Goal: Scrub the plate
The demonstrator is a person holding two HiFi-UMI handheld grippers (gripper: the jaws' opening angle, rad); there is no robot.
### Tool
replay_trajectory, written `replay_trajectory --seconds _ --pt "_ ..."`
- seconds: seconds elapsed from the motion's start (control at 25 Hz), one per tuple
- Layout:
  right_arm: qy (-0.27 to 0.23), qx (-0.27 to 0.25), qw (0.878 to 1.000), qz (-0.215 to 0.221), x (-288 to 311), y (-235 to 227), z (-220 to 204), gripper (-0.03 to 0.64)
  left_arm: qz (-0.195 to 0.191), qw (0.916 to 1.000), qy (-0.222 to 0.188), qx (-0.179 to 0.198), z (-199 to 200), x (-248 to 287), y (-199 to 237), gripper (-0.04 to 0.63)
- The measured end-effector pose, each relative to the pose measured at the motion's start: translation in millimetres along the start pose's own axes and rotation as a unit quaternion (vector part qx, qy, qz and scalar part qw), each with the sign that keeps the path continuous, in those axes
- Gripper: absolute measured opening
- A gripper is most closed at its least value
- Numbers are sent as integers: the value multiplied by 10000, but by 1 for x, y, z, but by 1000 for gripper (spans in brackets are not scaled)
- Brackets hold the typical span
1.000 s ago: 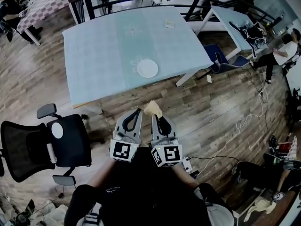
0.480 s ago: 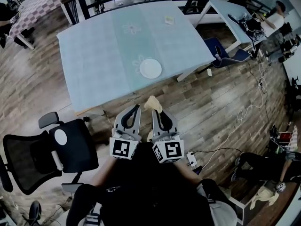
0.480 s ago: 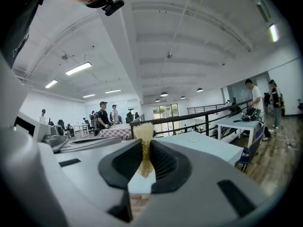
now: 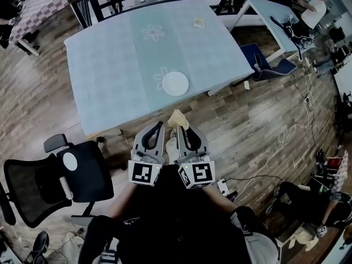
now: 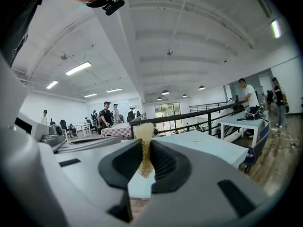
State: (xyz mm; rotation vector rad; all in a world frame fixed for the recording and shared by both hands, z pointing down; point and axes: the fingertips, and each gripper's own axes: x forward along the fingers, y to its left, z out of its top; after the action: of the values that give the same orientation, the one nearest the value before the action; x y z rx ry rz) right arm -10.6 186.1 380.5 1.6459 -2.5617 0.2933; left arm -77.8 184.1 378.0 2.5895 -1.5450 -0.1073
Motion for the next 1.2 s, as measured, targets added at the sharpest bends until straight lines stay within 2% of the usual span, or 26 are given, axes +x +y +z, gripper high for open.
replay_trajectory --seconds 0.16,0.36,0.88,1.2 --pt "81 38 9999 146 27 -15 3 52 212 9997 104 -33 -5 23 13 14" --pt "167 71 9994 287 60 -46 9 52 289 9995 138 85 -4 67 21 14" --pt "36 108 9989 454 110 -132 31 53 726 9973 41 140 -4 157 17 14" --pt "234 152 9983 512 137 -142 26 52 655 9978 23 31 -5 182 27 14"
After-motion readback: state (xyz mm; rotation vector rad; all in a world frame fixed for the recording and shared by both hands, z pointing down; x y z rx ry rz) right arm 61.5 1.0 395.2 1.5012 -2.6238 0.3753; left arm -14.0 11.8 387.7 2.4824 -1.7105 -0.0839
